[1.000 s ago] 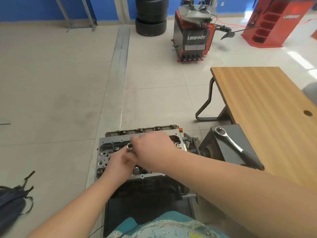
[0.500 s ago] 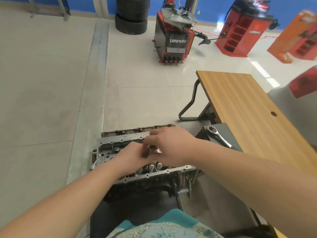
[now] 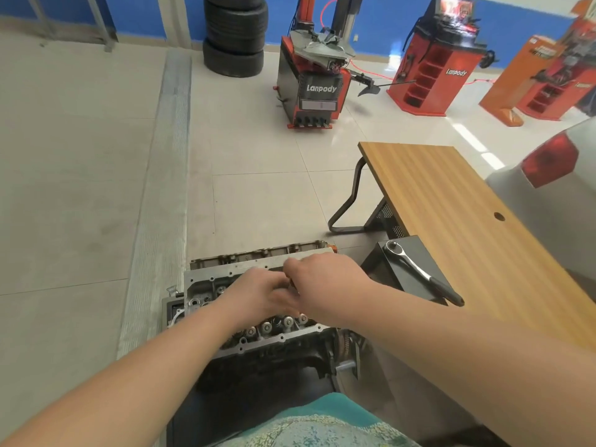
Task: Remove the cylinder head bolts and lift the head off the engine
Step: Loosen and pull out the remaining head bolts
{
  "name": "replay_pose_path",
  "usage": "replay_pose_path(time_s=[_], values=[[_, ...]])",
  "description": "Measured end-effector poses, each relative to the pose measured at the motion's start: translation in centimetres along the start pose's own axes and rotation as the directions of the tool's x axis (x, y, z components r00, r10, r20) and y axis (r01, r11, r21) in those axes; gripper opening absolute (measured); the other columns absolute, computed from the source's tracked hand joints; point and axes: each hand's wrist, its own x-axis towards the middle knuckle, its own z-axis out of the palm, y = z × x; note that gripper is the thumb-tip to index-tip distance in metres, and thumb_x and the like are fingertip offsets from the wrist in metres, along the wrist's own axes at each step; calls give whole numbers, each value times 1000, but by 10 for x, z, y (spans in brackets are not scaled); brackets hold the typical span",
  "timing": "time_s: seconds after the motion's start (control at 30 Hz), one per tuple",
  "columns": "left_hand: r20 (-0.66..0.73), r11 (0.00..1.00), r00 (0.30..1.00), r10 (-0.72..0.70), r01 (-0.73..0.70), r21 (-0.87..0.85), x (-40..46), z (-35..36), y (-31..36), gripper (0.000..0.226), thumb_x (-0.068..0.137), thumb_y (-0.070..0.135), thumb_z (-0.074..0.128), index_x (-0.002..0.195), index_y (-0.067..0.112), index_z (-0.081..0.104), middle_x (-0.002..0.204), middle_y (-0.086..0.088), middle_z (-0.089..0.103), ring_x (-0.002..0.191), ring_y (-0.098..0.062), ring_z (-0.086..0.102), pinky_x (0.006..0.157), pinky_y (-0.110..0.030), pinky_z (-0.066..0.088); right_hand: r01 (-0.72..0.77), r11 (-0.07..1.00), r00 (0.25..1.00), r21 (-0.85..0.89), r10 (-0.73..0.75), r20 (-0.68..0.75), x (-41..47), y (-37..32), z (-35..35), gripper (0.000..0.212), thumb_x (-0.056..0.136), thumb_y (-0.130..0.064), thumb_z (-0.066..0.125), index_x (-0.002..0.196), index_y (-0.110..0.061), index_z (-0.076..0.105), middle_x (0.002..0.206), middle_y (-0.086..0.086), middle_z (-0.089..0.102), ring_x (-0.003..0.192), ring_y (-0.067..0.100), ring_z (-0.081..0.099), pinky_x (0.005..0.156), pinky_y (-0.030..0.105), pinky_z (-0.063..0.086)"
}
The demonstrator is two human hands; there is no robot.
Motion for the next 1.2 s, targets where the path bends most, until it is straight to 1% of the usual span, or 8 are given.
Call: replay_pose_path(time_s=[0.1, 0.2, 0.37, 0.57, 0.7, 0.9, 1.07, 1.2], values=[[19, 999, 999, 39, -38, -34, -3, 4, -6, 21, 81, 40, 84, 80, 55, 69, 84, 30, 72, 83, 6, 67, 74, -15, 49, 63, 996, 994, -61, -58, 88, 1, 0, 1, 13, 103, -27, 57, 108, -18, 50, 78, -2, 48, 74, 27, 56, 58, 39, 49], [42, 999, 999, -3, 5, -51, -8, 5, -14, 19, 98, 33, 70, 98, 52, 70, 101, 32, 73, 98, 9, 68, 84, -20, 54, 232, 972, 966, 18, -233, 109, -2, 10, -3, 44, 90, -5, 63, 128, -26, 61, 110, -3, 54, 96, 23, 58, 74, 42, 57], [-98, 998, 994, -45, 40, -52, -10, 7, -8, 17, 79, 41, 82, 91, 39, 71, 89, 19, 74, 83, -1, 69, 83, -39, 61, 19, 993, 997, 118, -27, 70, 0, 3, 0, 38, 102, -54, 56, 121, -21, 55, 98, -1, 59, 86, 26, 61, 66, 37, 51], [-33, 991, 996, -87, 83, -109, -17, 9, -11, 12, 96, 38, 72, 93, 49, 70, 95, 31, 73, 90, 8, 69, 84, -30, 58, 278, 956, 952, 96, -287, 110, -2, 9, -5, 36, 91, -3, 64, 122, -22, 64, 124, 1, 55, 104, 22, 56, 72, 35, 49], [-180, 994, 981, -76, 61, -88, -15, 13, -6, 10, 77, 40, 78, 76, 43, 68, 81, 28, 70, 73, 5, 64, 67, -25, 51, 132, 989, 991, 74, -134, 29, -1, 1, -1, 33, 100, -51, 59, 118, -23, 54, 103, -2, 59, 86, 21, 61, 59, 34, 47], [-69, 971, 996, -59, 41, -234, -19, 5, -10, 9, 85, 42, 76, 92, 47, 73, 92, 25, 76, 85, 8, 70, 69, -13, 51, 255, 963, 962, 83, -262, 78, 1, 9, -1, 34, 90, -5, 63, 119, -23, 66, 114, -1, 57, 90, 21, 54, 65, 34, 44], [-165, 989, 986, -26, 1, -151, -16, 0, -10, 16, 76, 35, 80, 83, 45, 70, 80, 22, 74, 71, 6, 67, 60, -11, 48, 74, 980, 997, 182, -78, 15, 3, 0, -1, 36, 99, -55, 58, 120, -26, 59, 96, -5, 58, 86, 22, 64, 68, 37, 51], [-77, 987, 997, -7, -5, -159, -13, 3, -8, 27, 87, 24, 81, 84, 47, 68, 82, 21, 71, 76, 4, 65, 67, -13, 49, 137, 991, 988, -2, -137, 65, 6, -3, -2, 18, 99, -20, 60, 116, -22, 56, 95, -3, 54, 83, 24, 57, 65, 36, 46]])
